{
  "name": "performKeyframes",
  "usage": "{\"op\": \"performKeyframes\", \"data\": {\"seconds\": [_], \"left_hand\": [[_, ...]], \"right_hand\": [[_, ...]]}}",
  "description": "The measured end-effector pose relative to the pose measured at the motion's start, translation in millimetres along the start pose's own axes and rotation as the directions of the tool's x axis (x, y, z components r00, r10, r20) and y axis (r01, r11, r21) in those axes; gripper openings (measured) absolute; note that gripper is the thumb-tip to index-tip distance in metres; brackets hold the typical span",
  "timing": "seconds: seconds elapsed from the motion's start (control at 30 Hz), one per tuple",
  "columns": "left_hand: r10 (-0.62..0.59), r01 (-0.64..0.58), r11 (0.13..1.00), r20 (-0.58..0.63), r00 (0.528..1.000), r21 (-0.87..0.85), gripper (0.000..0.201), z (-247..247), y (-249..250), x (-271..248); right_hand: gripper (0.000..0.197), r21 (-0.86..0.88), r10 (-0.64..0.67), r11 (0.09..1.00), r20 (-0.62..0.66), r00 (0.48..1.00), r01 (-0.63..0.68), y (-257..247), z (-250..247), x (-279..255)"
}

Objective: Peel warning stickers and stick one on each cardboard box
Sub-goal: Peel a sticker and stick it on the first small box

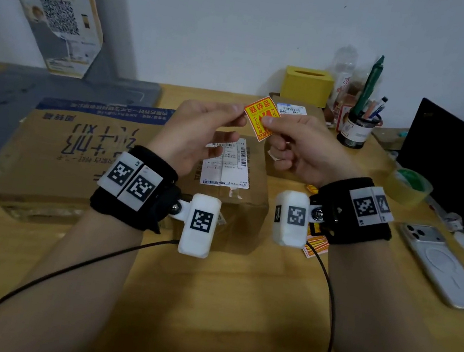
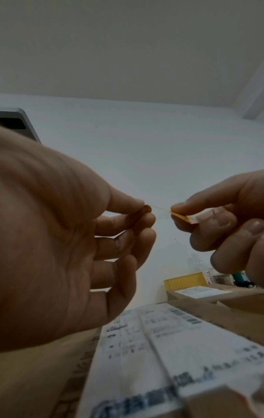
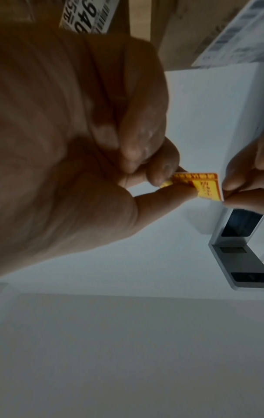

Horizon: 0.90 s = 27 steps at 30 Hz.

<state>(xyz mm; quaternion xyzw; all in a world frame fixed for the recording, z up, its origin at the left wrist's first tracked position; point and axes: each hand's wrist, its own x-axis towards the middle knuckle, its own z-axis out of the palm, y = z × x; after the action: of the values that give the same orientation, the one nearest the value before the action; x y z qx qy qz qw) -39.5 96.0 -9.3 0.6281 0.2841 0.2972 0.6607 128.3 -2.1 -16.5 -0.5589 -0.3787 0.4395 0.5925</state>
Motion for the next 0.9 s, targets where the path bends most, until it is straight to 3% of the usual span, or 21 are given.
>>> {"op": "performKeyframes", "data": {"seconds": [0.53,0.9], "left_hand": [[0.0,0.003,0.997,0.041,0.999,-0.079,0.016,2.4,6.7,-9.8],[0.022,-0.02,0.999,0.049,0.999,-0.042,0.016,2.1,8.0,-11.5]], "right_hand": [[0.013,0.011,-0.006,1.0,-0.006,1.0,0.006,-7.8,4.3,-12.5],[0.013,0.003,-0.011,1.0,-0.004,1.0,0.011,-9.7,5.7,-15.1]]}}
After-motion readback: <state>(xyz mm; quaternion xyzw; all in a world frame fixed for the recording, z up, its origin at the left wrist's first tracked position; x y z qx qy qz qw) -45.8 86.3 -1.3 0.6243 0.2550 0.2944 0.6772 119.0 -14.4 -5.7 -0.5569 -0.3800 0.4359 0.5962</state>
